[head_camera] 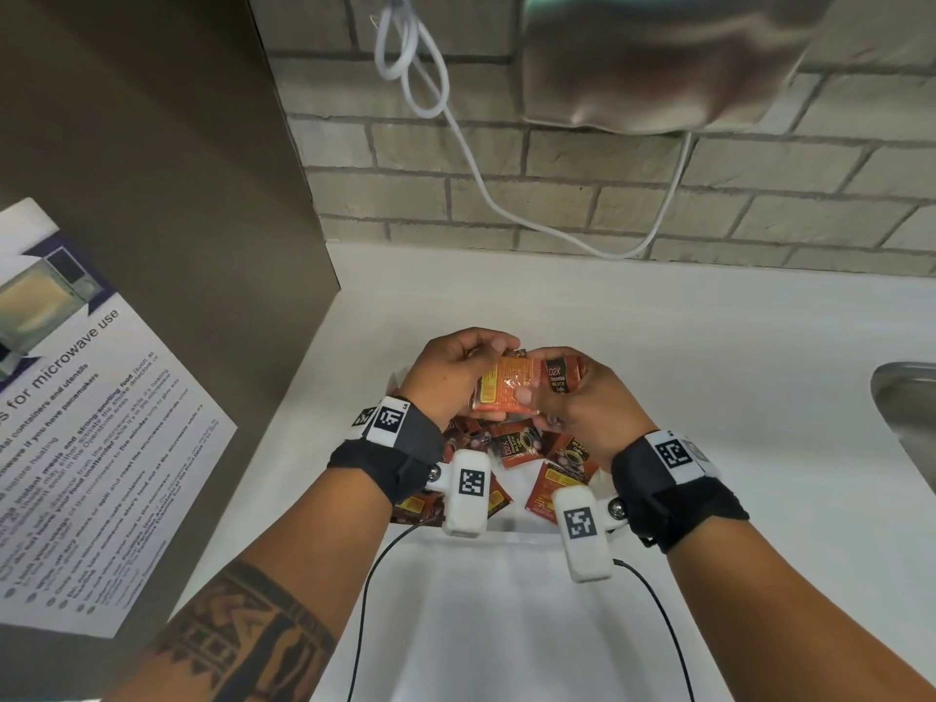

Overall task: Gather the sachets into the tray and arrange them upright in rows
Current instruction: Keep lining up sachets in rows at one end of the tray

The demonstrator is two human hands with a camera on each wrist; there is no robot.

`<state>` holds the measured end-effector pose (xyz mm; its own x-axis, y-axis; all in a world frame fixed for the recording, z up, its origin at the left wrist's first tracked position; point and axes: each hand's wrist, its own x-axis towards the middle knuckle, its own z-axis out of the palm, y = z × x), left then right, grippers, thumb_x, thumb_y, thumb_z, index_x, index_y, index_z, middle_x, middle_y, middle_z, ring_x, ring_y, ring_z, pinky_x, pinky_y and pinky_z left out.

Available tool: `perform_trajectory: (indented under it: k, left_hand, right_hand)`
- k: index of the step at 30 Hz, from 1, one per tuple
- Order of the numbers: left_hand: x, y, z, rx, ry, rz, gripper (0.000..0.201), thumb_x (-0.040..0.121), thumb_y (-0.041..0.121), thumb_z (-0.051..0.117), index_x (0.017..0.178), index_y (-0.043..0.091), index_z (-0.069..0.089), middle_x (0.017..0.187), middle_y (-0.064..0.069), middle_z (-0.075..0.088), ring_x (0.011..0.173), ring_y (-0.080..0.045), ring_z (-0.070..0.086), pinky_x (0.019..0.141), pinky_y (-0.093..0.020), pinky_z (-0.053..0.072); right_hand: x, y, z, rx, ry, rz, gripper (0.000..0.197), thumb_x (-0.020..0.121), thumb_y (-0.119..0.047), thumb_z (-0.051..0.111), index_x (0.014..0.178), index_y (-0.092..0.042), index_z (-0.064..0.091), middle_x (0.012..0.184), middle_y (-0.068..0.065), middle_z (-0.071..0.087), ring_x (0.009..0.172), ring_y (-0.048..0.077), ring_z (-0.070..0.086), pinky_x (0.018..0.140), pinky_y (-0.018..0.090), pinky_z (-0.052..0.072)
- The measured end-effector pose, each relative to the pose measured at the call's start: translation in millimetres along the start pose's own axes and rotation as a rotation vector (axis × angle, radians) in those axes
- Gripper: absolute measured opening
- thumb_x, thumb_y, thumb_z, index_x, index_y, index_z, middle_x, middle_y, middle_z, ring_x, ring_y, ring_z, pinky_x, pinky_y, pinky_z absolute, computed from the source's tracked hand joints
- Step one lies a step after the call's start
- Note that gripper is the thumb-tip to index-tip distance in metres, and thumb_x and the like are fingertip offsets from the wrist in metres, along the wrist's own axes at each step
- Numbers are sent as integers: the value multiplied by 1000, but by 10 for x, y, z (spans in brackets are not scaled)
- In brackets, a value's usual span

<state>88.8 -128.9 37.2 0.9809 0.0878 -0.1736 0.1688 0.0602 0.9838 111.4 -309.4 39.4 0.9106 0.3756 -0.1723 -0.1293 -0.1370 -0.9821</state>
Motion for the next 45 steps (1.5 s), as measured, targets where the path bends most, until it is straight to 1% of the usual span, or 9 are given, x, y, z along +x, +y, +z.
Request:
perform_trajectory:
  k: [7,11,16,20,24,29,32,40,45]
  left_hand:
    - [54,-53,-33,-3,40,11,14,96,15,66,107,19,74,114,-12,72,88,-23,71,64,-36,59]
    - [65,-46,-96,-16,98,-44,9,95,23,68,100,22,76,109,-7,73,87,-25,72,61,-35,60]
    - [43,-46,-146,-92,124,-171,21,103,20,55,98,16,75,109,-4,71,86,-21,70,57,-32,60]
    - [22,7,-109,-205,38,-220,29,99,36,60,107,12,74,102,-7,75,82,-18,72,52,-26,57]
    - [23,11,-110,-154,13,-158,20,92,17,71,111,16,72,109,-8,72,84,-16,71,56,-25,57]
    - [42,-7,-98,-223,103,-125,33,88,14,75,120,19,68,113,-10,71,87,-19,73,61,-31,59]
    - [45,-18,-60,-237,117,-97,36,88,12,75,122,19,67,116,-11,69,89,-16,71,63,-31,59]
    - [-16,-24,40,-66,-119,-103,43,80,3,80,118,19,66,112,-16,72,92,-36,73,61,-35,59]
    - [-16,-18,117,111,-154,16,57,67,9,89,119,16,65,114,-10,73,107,-30,70,92,-50,58]
  right_hand:
    - [-6,-42,-77,-67,49,-39,22,90,-9,71,110,-18,68,86,7,74,72,14,74,66,27,58]
    - [-20,-58,-125,-103,74,-65,21,93,-7,67,103,-25,68,85,3,75,75,20,74,68,30,61]
    - [-11,-146,-108,-254,262,-416,21,92,-5,67,98,-25,72,97,-10,71,90,-2,66,81,10,49]
    - [8,-58,-52,-466,173,-585,32,82,10,69,89,-21,76,97,-3,62,93,3,61,82,9,45]
    - [25,10,-45,-440,223,-517,33,82,5,70,88,-28,72,99,-7,64,92,3,62,84,14,47]
    - [-26,-2,24,0,254,-102,10,98,-22,59,107,-22,63,95,6,71,78,14,71,77,35,59]
    - [-59,20,88,186,96,12,42,88,-39,71,118,-15,55,102,9,74,87,21,74,78,37,61]
    - [106,36,33,274,177,-77,40,82,-2,77,115,-16,62,106,10,73,90,22,72,80,40,56]
    - [86,15,91,236,74,-63,39,81,-4,78,117,-12,64,108,14,74,103,31,70,89,48,57]
